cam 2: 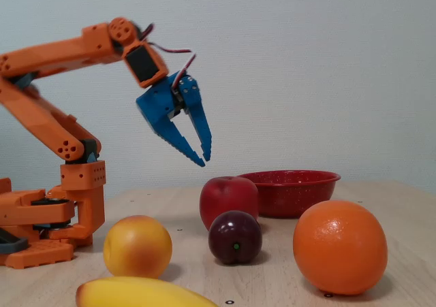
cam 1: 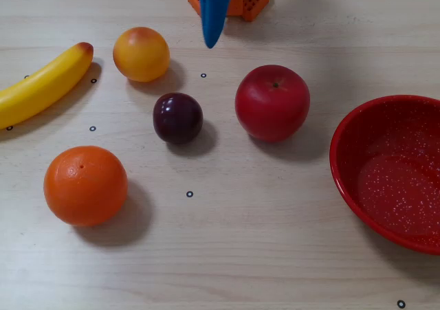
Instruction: Put plum in the red bowl.
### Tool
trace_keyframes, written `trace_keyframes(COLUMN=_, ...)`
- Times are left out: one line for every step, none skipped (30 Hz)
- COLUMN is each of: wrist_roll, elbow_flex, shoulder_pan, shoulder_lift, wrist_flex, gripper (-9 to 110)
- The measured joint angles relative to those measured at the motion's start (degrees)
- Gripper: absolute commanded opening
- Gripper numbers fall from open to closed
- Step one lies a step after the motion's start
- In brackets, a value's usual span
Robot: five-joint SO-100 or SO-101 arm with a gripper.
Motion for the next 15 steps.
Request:
trace_keyframes(wrist_roll=-0.18, elbow_flex=-1.58, shoulder_pan=0.18, shoulder_lift=-1.76, wrist_flex=0.79, gripper=0)
trace_keyframes(wrist_roll=-0.44, elbow_flex=-3.96, shoulder_pan=0.44, shoulder_lift=-4.22, wrist_flex=2.11, gripper=0)
trace_keyframes(wrist_roll=-0.44, elbow_flex=-5.63, shoulder_pan=0.97, shoulder_lift=-5.98, wrist_flex=2.90, gripper=0)
trace_keyframes(wrist_roll=-0.44, elbow_flex=-7.56, shoulder_pan=1.67, shoulder_lift=-8.09, wrist_flex=3.43, gripper=0)
trace_keyframes(wrist_roll=-0.44, elbow_flex=-8.88, shoulder_pan=2.37, shoulder_lift=-9.67, wrist_flex=3.52, gripper=0)
trace_keyframes(wrist_roll=-0.44, elbow_flex=-10.02, shoulder_pan=2.90, shoulder_lift=-11.25, wrist_flex=3.96, gripper=0)
trace_keyframes(wrist_roll=-0.44, elbow_flex=-10.99, shoulder_pan=3.60, shoulder_lift=-12.83, wrist_flex=3.96, gripper=0)
trace_keyframes(wrist_roll=-0.44, elbow_flex=-11.69, shoulder_pan=4.04, shoulder_lift=-13.89, wrist_flex=3.96, gripper=3)
trace_keyframes(wrist_roll=-0.44, elbow_flex=-12.39, shoulder_pan=4.48, shoulder_lift=-15.03, wrist_flex=4.22, gripper=7)
trace_keyframes(wrist_roll=-0.26, elbow_flex=-13.54, shoulder_pan=4.66, shoulder_lift=-16.35, wrist_flex=4.92, gripper=10)
trace_keyframes(wrist_roll=-1.14, elbow_flex=-14.68, shoulder_pan=5.54, shoulder_lift=-17.67, wrist_flex=5.71, gripper=10)
trace_keyframes(wrist_roll=-1.49, elbow_flex=-15.56, shoulder_pan=6.06, shoulder_lift=-18.72, wrist_flex=6.42, gripper=10)
trace_keyframes(wrist_roll=-2.11, elbow_flex=-16.96, shoulder_pan=6.59, shoulder_lift=-20.13, wrist_flex=7.38, gripper=11)
trace_keyframes(wrist_roll=-2.81, elbow_flex=-17.93, shoulder_pan=6.86, shoulder_lift=-21.18, wrist_flex=8.09, gripper=12)
trace_keyframes(wrist_roll=-2.81, elbow_flex=-18.72, shoulder_pan=7.29, shoulder_lift=-22.32, wrist_flex=8.79, gripper=14)
